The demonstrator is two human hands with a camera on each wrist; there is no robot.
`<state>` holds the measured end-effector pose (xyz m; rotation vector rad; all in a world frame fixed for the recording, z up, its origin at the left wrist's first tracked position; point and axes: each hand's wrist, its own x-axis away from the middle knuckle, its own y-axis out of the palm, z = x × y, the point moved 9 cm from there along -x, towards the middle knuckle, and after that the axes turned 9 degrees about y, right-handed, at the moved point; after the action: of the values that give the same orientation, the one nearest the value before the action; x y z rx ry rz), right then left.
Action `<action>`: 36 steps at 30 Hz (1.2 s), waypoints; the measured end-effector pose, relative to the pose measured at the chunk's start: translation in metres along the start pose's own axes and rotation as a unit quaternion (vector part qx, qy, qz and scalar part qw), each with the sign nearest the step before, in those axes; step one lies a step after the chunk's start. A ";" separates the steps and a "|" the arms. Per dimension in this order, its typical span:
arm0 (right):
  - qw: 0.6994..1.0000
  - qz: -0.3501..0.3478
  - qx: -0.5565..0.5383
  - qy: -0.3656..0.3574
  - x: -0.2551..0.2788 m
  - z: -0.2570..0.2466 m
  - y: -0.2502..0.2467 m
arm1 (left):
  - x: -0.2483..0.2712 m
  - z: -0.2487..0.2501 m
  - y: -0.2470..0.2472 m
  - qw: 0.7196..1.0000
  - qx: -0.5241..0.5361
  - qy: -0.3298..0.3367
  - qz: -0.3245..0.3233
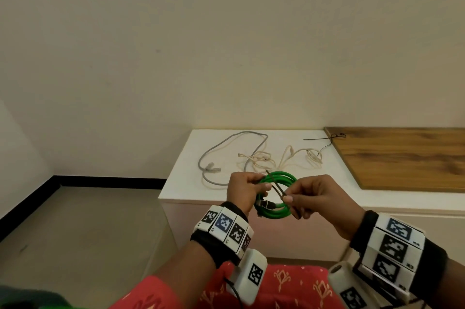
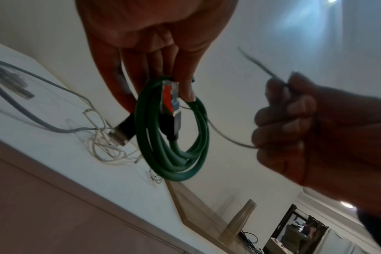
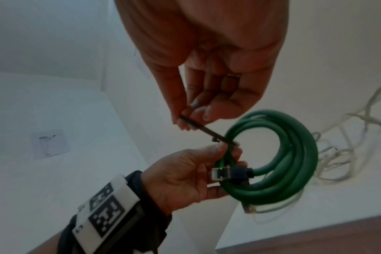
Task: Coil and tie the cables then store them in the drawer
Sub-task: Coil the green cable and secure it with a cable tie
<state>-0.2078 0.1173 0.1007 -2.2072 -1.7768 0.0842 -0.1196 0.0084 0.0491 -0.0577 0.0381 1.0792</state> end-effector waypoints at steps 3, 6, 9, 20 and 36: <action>0.999 0.015 0.003 0.034 -0.003 0.010 -0.002 | 0.004 0.003 0.007 1.000 -0.003 -0.002 -0.027; 0.998 0.025 0.001 0.055 -0.005 0.015 -0.005 | 0.006 0.007 0.010 0.999 0.000 -0.004 -0.041; 0.997 0.032 0.001 0.069 -0.006 0.016 -0.008 | 0.007 0.008 0.010 0.999 0.003 -0.008 -0.046; 0.996 0.033 -0.009 0.082 -0.005 0.017 -0.010 | 0.012 0.014 0.011 0.998 -0.022 0.004 -0.060; 0.996 0.038 -0.043 0.069 -0.006 0.013 -0.015 | 0.024 0.043 0.027 0.961 -0.215 0.144 -0.101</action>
<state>-0.2260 0.1171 0.0914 -2.2809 -1.6513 -0.1290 -0.1319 0.0455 0.0899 -0.6001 0.0576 0.8524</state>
